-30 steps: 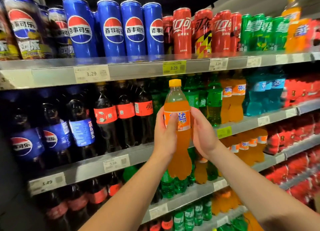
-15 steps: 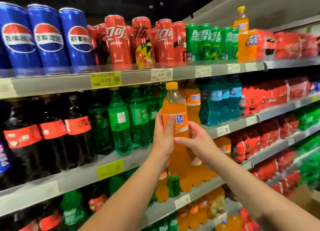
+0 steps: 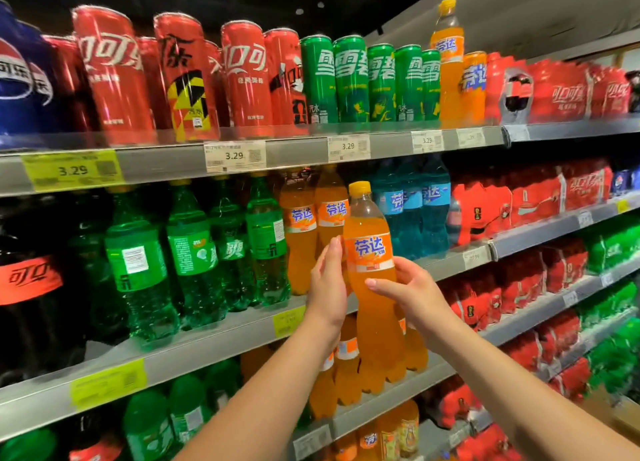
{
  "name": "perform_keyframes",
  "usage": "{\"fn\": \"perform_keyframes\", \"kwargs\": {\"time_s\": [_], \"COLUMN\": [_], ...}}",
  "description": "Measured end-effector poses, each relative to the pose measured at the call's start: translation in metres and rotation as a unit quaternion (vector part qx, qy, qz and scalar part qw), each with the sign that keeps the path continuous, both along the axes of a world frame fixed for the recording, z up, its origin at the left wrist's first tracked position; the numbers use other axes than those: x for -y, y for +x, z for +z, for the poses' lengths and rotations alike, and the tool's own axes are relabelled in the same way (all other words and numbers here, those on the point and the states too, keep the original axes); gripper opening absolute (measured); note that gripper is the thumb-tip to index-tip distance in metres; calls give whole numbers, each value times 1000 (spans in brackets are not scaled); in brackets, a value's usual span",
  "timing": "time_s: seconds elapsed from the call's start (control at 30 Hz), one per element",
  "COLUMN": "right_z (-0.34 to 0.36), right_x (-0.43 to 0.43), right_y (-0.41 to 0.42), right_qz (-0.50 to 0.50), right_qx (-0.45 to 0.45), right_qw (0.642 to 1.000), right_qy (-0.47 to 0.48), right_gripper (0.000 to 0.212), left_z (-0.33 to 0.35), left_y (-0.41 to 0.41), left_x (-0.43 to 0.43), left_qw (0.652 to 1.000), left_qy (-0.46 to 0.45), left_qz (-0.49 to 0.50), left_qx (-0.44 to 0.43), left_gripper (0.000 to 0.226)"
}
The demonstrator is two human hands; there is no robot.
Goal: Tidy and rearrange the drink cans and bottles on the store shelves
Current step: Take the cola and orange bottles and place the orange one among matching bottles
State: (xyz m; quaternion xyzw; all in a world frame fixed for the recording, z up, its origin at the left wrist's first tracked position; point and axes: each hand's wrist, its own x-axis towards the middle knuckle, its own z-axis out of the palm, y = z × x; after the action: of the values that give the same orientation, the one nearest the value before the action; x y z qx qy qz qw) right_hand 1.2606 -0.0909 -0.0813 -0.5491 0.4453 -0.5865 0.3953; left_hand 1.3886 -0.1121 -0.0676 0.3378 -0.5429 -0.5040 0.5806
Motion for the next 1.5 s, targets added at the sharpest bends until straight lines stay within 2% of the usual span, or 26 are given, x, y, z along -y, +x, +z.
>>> {"fn": "perform_keyframes", "kwargs": {"time_s": [0.23, 0.4, 0.53, 0.73, 0.93, 1.23, 1.5], "right_z": [0, 7, 19, 34, 37, 46, 40], "right_x": [38, 68, 91, 119, 141, 154, 156], "right_y": [-14, -25, -37, -47, -41, -34, -26], "right_qz": [-21, -6, 5, 41, 21, -5, -29], "right_qx": [5, -3, -28, -23, -24, -7, 19], "right_qw": [1000, 1000, 1000, 999, 999, 999, 998], "right_qy": [22, 19, 7, -7, -5, -31, -43], "right_gripper": [40, 39, 31, 17, 47, 48, 50], "left_z": [-1, 3, 9, 8, -4, -16, -16], "left_y": [-18, -32, -47, -60, -61, -65, -67], "left_x": [34, 56, 67, 69, 77, 80, 82], "left_qw": [999, 999, 997, 994, 990, 978, 978], "left_qy": [24, 24, 27, 17, 15, 34, 49], "left_qz": [-19, 25, 67, 105, 142, 201, 191], "left_qx": [24, 11, -23, -24, 8, 48, 62], "left_gripper": [34, 27, 37, 32, 43, 55, 62]}}
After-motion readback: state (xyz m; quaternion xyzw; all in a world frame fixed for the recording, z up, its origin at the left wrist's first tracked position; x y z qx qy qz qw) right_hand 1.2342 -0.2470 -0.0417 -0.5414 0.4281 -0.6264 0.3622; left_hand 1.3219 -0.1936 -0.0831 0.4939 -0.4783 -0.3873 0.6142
